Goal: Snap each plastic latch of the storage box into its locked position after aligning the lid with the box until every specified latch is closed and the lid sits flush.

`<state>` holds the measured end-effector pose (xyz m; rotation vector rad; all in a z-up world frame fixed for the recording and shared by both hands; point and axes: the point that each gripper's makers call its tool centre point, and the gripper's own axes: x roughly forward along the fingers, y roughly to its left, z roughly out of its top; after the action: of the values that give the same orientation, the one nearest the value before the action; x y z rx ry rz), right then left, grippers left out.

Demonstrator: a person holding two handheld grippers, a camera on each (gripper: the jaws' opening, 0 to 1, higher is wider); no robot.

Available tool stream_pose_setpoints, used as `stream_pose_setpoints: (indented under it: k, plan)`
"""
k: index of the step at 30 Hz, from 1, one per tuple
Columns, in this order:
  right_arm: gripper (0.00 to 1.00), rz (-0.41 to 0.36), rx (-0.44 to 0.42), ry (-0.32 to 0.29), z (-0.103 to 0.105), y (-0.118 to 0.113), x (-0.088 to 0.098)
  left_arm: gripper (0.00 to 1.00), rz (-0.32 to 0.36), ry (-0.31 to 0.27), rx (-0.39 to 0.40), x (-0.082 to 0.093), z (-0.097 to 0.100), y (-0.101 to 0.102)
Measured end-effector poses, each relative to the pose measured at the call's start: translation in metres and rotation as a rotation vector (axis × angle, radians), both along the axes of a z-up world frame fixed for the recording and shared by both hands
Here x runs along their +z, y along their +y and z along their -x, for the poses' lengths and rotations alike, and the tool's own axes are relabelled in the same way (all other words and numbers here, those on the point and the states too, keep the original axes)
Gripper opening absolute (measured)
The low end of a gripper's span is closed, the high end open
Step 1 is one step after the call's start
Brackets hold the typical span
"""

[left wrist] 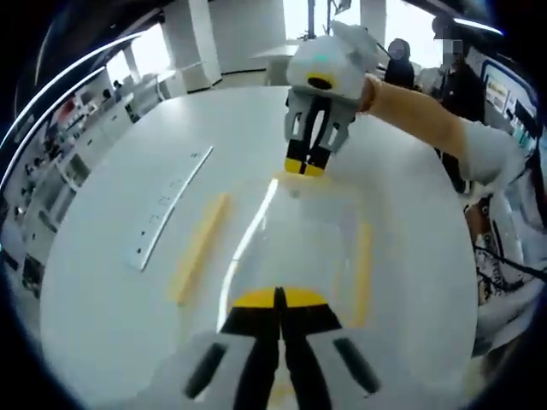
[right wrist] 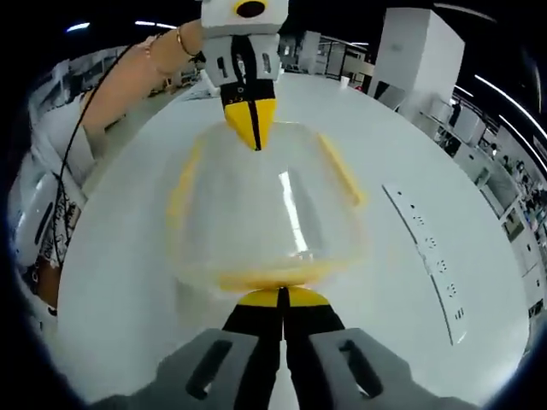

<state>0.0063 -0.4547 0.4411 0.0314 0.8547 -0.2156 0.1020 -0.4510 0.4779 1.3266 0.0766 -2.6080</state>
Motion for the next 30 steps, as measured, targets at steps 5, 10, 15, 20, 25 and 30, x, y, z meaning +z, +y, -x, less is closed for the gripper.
stream_pose_setpoints:
  k: [5, 10, 15, 20, 25, 30]
  plan:
    - [0.0, 0.047, 0.003, 0.02, 0.001, 0.001, 0.0, 0.0, -0.013, 0.017, 0.015, 0.002, -0.002, -0.001]
    - [0.0, 0.115, 0.008, 0.071, 0.002, -0.005, -0.005, 0.0, -0.01, 0.029, 0.008, 0.005, -0.001, -0.001]
    - [0.0, 0.107, 0.002, 0.133, 0.004, -0.008, -0.017, 0.0, 0.1, 0.11, 0.026, 0.031, -0.007, -0.013]
    - [0.01, 0.104, -0.067, 0.051, 0.009, -0.01, -0.002, 0.0, 0.148, 0.132, 0.148, 0.052, -0.05, -0.025]
    - [0.01, 0.151, -0.152, 0.043, 0.027, -0.018, 0.018, 0.0, 0.112, 0.052, 0.226, 0.023, -0.093, -0.035]
    - [0.01, 0.215, -0.218, -0.035, 0.03, -0.027, 0.046, 0.0, 0.091, 0.039, 0.217, -0.001, -0.095, -0.038]
